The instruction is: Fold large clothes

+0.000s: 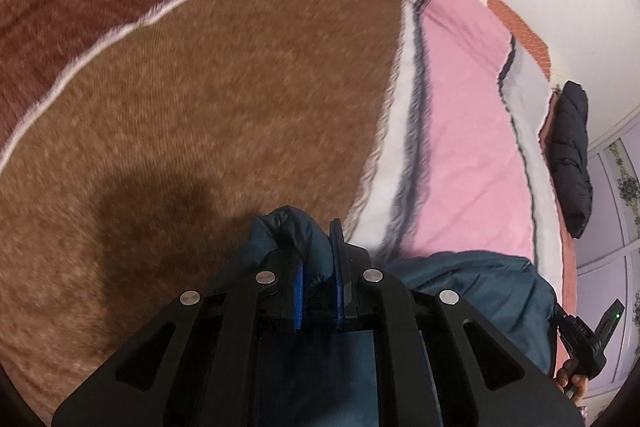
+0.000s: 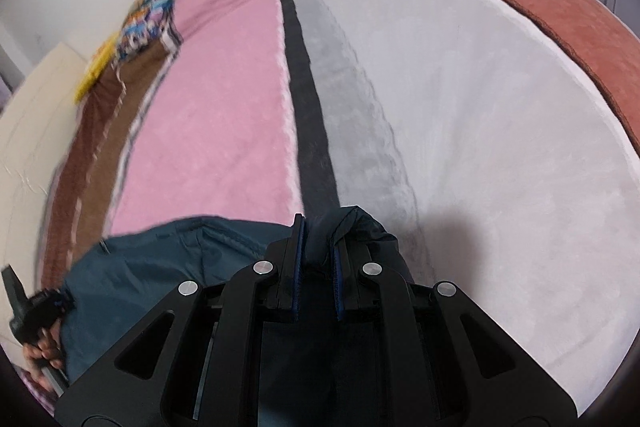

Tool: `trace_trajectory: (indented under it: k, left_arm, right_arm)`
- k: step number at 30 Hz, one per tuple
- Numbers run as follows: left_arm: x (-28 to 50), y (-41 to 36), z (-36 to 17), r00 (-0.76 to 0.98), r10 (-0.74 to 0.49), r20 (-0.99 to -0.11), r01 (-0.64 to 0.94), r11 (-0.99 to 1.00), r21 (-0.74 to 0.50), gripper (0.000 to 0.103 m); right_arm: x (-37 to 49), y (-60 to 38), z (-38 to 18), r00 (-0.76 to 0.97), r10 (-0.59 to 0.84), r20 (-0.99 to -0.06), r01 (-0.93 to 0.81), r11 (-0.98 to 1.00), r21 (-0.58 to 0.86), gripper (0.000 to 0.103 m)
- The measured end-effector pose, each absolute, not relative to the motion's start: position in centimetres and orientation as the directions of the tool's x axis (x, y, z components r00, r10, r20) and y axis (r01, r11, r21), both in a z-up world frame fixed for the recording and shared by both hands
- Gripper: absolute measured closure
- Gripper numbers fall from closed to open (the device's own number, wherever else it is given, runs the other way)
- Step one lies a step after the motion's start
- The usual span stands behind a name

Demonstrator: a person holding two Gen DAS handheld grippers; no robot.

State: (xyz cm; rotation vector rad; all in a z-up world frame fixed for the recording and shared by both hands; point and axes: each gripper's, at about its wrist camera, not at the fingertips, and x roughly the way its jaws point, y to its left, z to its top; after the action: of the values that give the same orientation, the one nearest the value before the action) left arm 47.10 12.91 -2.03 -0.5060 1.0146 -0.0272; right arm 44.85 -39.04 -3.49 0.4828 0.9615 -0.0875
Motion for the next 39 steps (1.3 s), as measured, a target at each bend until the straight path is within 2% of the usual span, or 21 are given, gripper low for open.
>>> trace_trajectory:
  k: [5,11,12,13,15,17,22,23,24,25,27,29,32,34,36,39]
  left_arm:
    - [47.2,13.2,-2.7,0.518,-0.275,-0.81,-0.244,0.86,-0.448,0.084]
    - [46.6,14.0,1.0,0.566,-0.329,-0.756,-0.199,0.835,-0.513,0.066]
    - [46.4,14.0,1.8,0.581,-0.336,-0.741,-0.189,0.83,-0.525,0.062]
    - [46.2,14.1,2.3,0.595,-0.333,-0.731,-0.184,0.829,-0.528,0.051]
    - [45.5,14.4,4.2,0.656,-0.284,-0.699,-0.184,0.838,-0.513,0.043]
    - [45.2,14.6,5.4,0.677,-0.278,-0.681,-0.175,0.839,-0.516,0.043]
    - [42.9,13.2,6.7,0.68,-0.295,-0.671,-0.106,0.867,-0.488,0.043]
    - [42.1,12.4,7.0,0.684,-0.287,-0.671,-0.076,0.887,-0.456,0.043]
    - [41.1,11.4,7.2,0.691,-0.284,-0.665,-0.04,0.903,-0.428,0.046]
    - [40.5,10.7,7.2,0.696,-0.282,-0.661,-0.02,0.912,-0.41,0.049]
    - [38.3,7.9,6.8,0.714,-0.237,-0.659,0.038,0.953,-0.302,0.052]
    - [37.3,5.7,5.8,0.717,-0.204,-0.666,0.086,0.975,-0.206,0.054]
    - [38.0,3.3,3.0,0.673,-0.135,-0.727,0.115,0.99,-0.077,0.058]
    - [39.5,3.1,1.2,0.621,-0.092,-0.779,0.094,0.995,-0.043,0.063]
    - [40.9,3.8,-0.8,0.554,-0.08,-0.828,0.046,0.997,-0.065,0.063]
    - [42.2,5.1,-2.1,0.527,-0.103,-0.844,0.003,0.993,-0.119,0.063]
  right_arm:
    - [45.3,-38.7,-4.5,0.517,0.145,-0.843,0.298,0.893,0.337,0.087]
    - [44.7,-40.9,-1.5,0.567,0.264,-0.78,0.316,0.805,0.502,0.077]
    - [44.5,-41.2,-1.0,0.575,0.28,-0.768,0.314,0.792,0.524,0.075]
    - [44.3,-41.4,-0.5,0.582,0.295,-0.757,0.312,0.779,0.543,0.072]
    - [43.7,-41.7,0.4,0.602,0.308,-0.736,0.31,0.76,0.571,0.053]
    - [43.1,-41.9,1.5,0.643,0.268,-0.717,0.317,0.76,0.568,0.044]
    - [40.9,-40.8,4.2,0.684,0.223,-0.694,0.271,0.806,0.526,0.044]
    - [40.3,-39.7,4.6,0.681,0.206,-0.702,0.25,0.836,0.488,0.049]
    - [39.2,-38.0,5.0,0.685,0.192,-0.703,0.21,0.872,0.443,0.059]
    - [38.6,-36.6,4.9,0.683,0.191,-0.705,0.177,0.893,0.414,0.064]
    - [37.4,-33.1,4.2,0.666,0.176,-0.725,0.102,0.941,0.322,0.08]
    - [36.6,-29.9,2.5,0.648,0.132,-0.75,0.056,0.974,0.22,0.085]
    - [38.0,-28.6,-0.7,0.592,0.072,-0.803,0.095,0.983,0.158,0.086]
    - [39.6,-28.9,-2.7,0.539,0.034,-0.841,0.135,0.983,0.126,0.086]
    - [40.8,-29.4,-4.4,0.481,0.035,-0.876,0.17,0.976,0.133,0.086]
    - [41.4,-29.6,-5.9,0.447,0.038,-0.894,0.171,0.977,0.127,0.088]
